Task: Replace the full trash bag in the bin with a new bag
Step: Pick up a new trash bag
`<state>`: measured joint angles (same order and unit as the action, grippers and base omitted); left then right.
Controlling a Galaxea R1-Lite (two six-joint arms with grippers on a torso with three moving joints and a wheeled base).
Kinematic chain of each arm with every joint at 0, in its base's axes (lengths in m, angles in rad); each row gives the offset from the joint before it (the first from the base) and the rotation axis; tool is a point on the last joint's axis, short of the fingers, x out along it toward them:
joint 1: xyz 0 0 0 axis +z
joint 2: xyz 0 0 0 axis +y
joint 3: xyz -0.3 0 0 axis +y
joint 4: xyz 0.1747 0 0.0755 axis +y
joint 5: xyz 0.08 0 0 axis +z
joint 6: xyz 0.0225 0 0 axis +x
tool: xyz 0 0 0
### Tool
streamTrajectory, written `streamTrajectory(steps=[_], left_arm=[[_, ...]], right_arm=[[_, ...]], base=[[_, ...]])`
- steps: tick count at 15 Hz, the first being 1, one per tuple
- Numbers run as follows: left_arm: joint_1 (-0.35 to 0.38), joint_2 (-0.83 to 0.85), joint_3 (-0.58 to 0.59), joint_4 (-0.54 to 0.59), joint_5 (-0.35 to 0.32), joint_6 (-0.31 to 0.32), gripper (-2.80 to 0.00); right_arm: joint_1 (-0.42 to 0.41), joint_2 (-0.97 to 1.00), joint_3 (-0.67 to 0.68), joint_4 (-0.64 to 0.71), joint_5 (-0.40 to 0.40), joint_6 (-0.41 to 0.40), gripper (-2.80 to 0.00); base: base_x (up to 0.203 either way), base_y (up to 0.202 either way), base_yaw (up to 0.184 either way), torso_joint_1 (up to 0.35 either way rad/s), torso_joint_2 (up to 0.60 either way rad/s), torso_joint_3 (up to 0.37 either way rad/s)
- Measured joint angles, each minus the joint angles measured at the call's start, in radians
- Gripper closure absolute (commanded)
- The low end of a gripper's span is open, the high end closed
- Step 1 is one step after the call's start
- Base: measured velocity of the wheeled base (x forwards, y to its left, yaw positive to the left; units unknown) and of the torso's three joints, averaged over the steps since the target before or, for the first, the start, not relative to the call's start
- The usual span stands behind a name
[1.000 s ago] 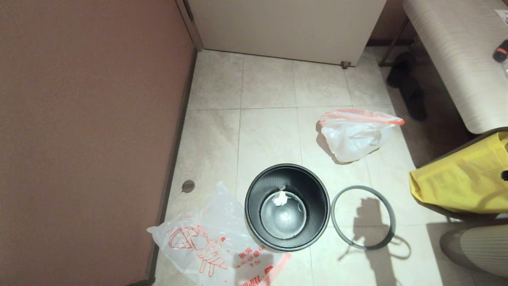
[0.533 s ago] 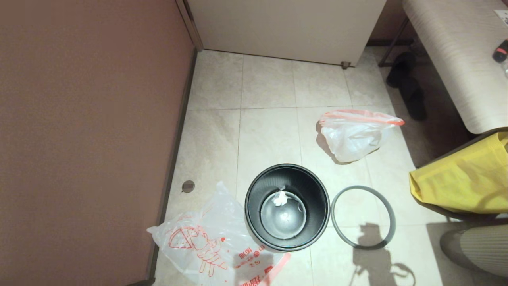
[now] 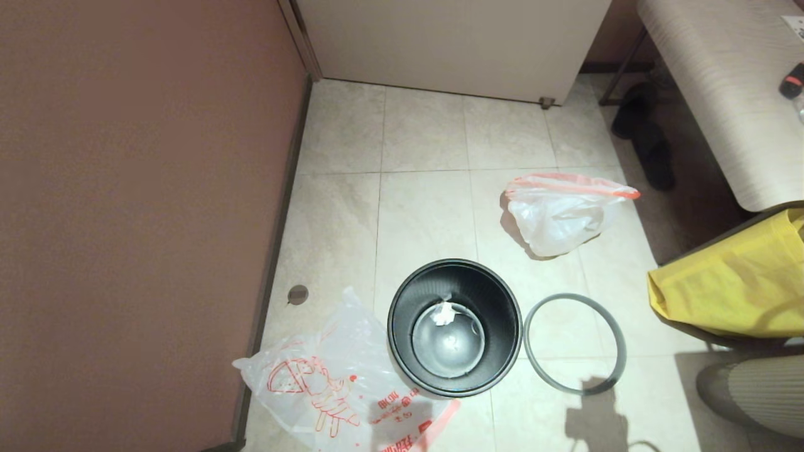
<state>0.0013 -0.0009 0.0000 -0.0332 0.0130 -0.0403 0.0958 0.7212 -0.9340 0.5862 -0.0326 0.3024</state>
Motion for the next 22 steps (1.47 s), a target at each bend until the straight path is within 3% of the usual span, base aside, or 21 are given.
streamTrajectory(steps=[3, 5, 12, 22], left_arm=[[0.0, 0.0, 0.0, 0.0, 0.0, 0.0, 0.0], [0.0, 0.0, 0.0, 0.0, 0.0, -0.001, 0.0], [0.0, 0.0, 0.0, 0.0, 0.0, 0.0, 0.0], [0.0, 0.0, 0.0, 0.0, 0.0, -0.001, 0.0]], right_arm=[[-0.014, -0.025, 0.019, -0.085, -0.139, 0.125, 0.0], [-0.022, -0.037, 0.048, -0.098, -0.159, 0.167, 0.0], [-0.058, -0.117, 0.092, -0.095, -0.104, 0.17, 0.0], [-0.048, -0.326, 0.259, -0.104, 0.042, 0.017, 0.0]], base=[[0.0, 0.0, 0.0, 0.0, 0.0, 0.0], [0.0, 0.0, 0.0, 0.0, 0.0, 0.0], [0.0, 0.0, 0.0, 0.0, 0.0, 0.0], [0.0, 0.0, 0.0, 0.0, 0.0, 0.0]])
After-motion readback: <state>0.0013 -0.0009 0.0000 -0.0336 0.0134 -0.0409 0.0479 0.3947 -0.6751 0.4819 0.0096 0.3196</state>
